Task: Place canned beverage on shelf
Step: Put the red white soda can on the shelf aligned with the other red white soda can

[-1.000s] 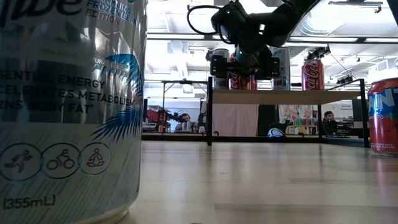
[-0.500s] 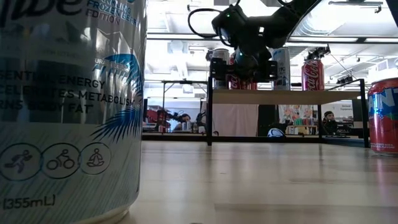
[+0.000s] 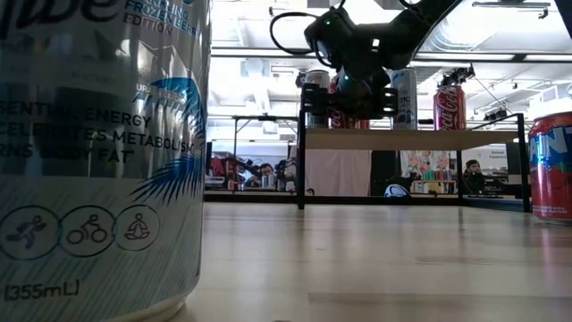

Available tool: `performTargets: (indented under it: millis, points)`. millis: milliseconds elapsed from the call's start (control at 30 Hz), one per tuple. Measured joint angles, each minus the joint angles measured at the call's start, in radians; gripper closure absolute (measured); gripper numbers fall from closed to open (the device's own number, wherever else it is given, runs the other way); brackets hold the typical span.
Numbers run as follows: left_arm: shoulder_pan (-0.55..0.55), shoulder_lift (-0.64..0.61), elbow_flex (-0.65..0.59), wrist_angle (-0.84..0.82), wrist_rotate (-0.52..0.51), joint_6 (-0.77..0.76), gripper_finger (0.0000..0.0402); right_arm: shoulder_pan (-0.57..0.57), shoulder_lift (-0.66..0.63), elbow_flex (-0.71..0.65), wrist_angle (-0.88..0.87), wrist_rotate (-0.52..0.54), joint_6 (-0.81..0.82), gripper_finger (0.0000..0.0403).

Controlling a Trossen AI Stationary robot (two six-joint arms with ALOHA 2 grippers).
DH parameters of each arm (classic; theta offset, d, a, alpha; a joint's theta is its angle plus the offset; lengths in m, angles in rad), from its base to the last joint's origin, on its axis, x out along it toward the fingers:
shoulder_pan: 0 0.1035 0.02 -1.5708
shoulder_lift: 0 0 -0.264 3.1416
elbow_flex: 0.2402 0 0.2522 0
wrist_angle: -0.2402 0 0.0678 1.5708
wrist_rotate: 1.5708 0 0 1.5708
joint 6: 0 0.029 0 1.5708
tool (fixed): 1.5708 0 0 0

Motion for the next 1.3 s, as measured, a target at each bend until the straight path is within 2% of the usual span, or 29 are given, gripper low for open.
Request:
performTargets:
  millis: [200, 667, 967, 1067, 1300]
  points:
    - [0.0, 0.0, 0.0, 0.0, 0.0, 0.0, 0.0064, 0.0, 0.0, 0.0, 0.0, -0.003, -0.001, 0.0103]
    - [0.0, 0.0, 0.0, 0.0, 0.0, 0.0, 0.0064, 0.033, -0.001, 0.0, 0.0, 0.009, 0.0, 0.0103]
    - [0.0, 0.0, 0.0, 0.0, 0.0, 0.0, 0.0064, 0.103, 0.0, -0.001, -0.042, 0.182, 0.0, 0.0103]
    - [0.0, 0.0, 0.0, 0.0, 0.0, 0.0, 0.0064, 0.118, 0.0, -0.001, -0.071, 0.205, 0.002, 0.0103]
    - [0.0, 0.0, 0.0, -0.001, 0.0, 0.0, 0.0064, 0.127, -0.034, -0.001, -0.24, 0.199, 0.177, 0.0104]
